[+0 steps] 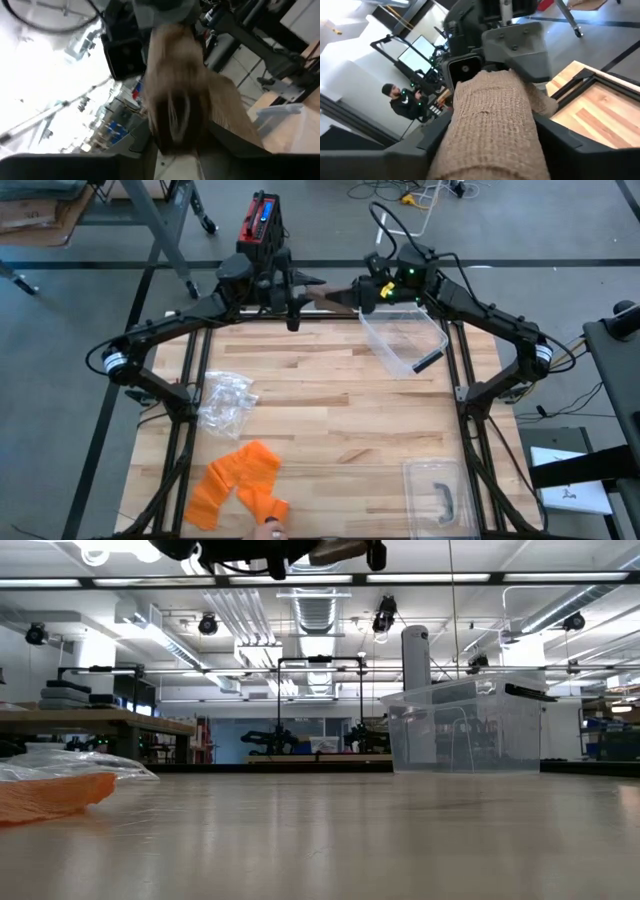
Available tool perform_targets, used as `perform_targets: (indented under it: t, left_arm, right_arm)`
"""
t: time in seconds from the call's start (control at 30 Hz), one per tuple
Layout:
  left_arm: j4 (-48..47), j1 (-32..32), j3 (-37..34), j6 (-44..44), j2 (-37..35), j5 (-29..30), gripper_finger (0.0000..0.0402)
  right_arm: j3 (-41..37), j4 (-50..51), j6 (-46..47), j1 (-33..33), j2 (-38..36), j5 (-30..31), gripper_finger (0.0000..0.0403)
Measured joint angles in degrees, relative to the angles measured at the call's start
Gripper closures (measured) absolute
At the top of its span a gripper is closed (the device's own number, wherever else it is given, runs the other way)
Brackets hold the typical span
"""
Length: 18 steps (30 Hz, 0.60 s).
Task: Roll bandage
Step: Roll the brown bandage
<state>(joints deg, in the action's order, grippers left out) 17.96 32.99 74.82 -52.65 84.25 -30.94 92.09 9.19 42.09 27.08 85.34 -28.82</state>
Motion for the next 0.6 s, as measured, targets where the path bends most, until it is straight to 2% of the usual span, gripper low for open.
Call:
perform_targets:
  t: [0.23, 0.33, 0.47, 0.6]
  left_arm:
    - [0.02, -0.28, -0.01, 2.06, 0.02, -0.02, 0.0281]
    - [-0.67, -0.42, 0.26, 10.71, -0.28, -0.04, 0.0282]
    - [-7.66, -0.08, 1.38, 23.93, -2.8, -1.34, 0.0263]
    - [-20.25, 0.03, 4.12, 29.42, -4.56, -2.95, 0.0224]
  right_arm:
    - [0.0, -0.03, -2.36, 0.04, 0.0, 0.01, 0.0259]
    - [0.0, -0.02, -4.91, 0.05, -0.01, 0.0, 0.0274]
    - [0.0, 0.04, -9.99, 0.75, -0.02, 0.03, 0.0276]
    - [0.0, 0.75, -17.57, 1.63, -0.02, -0.15, 0.0277]
